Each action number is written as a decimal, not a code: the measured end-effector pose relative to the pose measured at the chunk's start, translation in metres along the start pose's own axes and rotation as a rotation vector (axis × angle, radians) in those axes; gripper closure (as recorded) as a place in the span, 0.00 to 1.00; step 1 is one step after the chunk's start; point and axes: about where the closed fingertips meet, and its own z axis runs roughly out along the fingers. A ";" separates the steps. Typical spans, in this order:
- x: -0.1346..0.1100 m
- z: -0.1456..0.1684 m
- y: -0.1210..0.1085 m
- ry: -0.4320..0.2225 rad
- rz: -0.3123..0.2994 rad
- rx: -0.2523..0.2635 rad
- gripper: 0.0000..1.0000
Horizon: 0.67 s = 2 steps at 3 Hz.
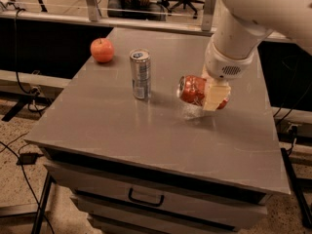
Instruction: Knock coke can over
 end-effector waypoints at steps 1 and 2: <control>-0.002 0.012 0.004 0.054 -0.035 -0.054 0.43; -0.008 0.023 0.008 0.062 -0.061 -0.105 0.20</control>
Offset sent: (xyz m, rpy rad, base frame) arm -0.0054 0.0236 -0.0382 -0.0735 0.1783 0.1044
